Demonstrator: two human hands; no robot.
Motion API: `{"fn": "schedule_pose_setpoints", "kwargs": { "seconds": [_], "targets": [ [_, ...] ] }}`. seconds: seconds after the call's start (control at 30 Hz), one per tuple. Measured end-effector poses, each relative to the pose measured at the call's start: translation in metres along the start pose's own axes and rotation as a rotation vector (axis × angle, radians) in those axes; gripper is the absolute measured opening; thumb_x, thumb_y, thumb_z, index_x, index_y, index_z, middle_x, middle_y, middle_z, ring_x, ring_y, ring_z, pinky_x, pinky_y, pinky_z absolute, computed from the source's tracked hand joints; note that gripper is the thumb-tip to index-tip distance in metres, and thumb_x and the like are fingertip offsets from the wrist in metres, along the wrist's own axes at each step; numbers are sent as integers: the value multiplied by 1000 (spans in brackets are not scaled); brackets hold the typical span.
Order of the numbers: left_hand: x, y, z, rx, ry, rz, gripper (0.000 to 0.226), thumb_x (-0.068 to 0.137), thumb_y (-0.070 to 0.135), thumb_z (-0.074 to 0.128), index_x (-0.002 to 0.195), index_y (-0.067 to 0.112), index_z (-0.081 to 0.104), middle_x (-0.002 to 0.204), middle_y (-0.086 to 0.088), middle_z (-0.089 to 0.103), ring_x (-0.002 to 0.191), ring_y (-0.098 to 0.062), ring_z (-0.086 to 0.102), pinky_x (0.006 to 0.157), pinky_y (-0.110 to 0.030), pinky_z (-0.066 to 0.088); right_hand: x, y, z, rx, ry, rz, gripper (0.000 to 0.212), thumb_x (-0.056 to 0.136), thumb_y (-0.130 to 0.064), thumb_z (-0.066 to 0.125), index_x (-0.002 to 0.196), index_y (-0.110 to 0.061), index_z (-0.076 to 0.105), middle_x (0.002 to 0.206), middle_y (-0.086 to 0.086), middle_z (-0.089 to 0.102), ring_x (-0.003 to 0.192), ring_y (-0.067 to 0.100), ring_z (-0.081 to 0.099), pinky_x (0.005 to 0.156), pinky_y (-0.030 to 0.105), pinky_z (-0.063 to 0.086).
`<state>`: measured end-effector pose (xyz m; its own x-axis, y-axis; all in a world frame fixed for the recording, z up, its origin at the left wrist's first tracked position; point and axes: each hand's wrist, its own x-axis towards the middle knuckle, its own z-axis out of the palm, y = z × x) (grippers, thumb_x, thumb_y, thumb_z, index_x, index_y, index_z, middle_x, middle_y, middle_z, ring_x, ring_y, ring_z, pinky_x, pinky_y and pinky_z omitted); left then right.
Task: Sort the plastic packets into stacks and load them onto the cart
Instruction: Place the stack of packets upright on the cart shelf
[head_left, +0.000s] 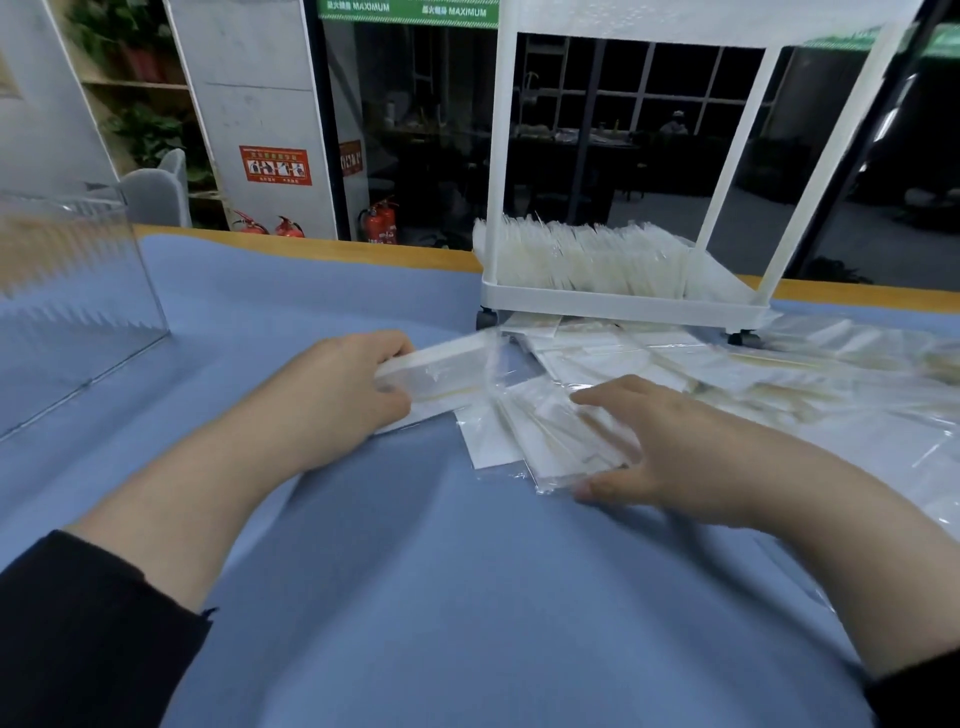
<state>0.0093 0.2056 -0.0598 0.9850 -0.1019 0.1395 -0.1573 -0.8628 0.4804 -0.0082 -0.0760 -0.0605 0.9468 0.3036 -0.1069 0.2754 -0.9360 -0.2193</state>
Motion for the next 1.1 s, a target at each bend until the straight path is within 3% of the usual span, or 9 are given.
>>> {"fn": "schedule_pose_setpoints", "kwargs": {
  "seconds": [0.07,0.13,0.27,0.4,0.47,0.7,0.8,0.93,1.1],
  "targets": [
    [-1,1,-2,-13,26,-2,11,91,18,58,91,28,60,83,7,64,75,-11,58,56,-28,38,0,-1,-2,-18,38,50,70,86,-61,64,147,-44,33,147,-20,37,110,3,54,91,27,37],
    [-1,2,-2,-46,56,8,11,91,17,59,88,28,60,82,5,64,75,-13,58,57,-30,38,3,-2,-3,-49,59,81,57,91,-56,60,143,-43,40,139,-18,44,91,1,59,83,27,36],
    [-1,2,-2,-72,91,21,13,90,17,61,87,30,60,81,7,63,74,-13,57,57,-31,37,11,-4,3,-125,126,110,38,93,-50,59,128,-34,56,125,-9,56,110,18,55,85,31,41],
    [-1,2,-2,-123,111,27,16,90,15,63,88,31,61,82,6,64,75,-16,57,62,-32,43,14,-7,6,-158,263,125,14,94,-31,52,93,-24,64,92,0,65,91,27,59,75,37,50],
    [-1,2,-3,-180,148,25,16,91,16,64,90,31,61,85,7,64,75,-16,57,63,-32,43,13,-4,5,-133,340,117,19,93,-28,48,79,-22,59,76,0,62,80,28,57,67,38,48],
    [0,-1,-9,-414,269,65,16,90,17,71,89,32,69,80,14,67,65,-7,54,59,-30,40,3,3,-11,441,579,51,18,94,-22,59,85,-34,70,76,-17,68,68,7,59,66,30,49],
    [0,-1,-12,-492,299,63,18,88,18,75,91,35,71,84,12,70,74,-13,59,66,-31,44,4,6,-14,668,655,15,20,96,-17,62,87,-31,73,77,-13,72,64,6,59,62,24,46],
    [1,2,-11,-527,295,28,27,85,16,78,96,38,66,88,10,71,79,-15,65,70,-34,49,1,5,-16,885,588,-117,21,97,-8,62,92,-25,74,79,-11,74,67,5,65,66,14,48],
    [0,4,-8,-574,236,2,29,84,13,80,92,38,68,88,11,73,75,-10,67,72,-33,49,-7,4,-21,771,397,-231,22,95,-15,64,101,-33,75,91,-12,76,78,0,65,75,11,48]
  ]
}}
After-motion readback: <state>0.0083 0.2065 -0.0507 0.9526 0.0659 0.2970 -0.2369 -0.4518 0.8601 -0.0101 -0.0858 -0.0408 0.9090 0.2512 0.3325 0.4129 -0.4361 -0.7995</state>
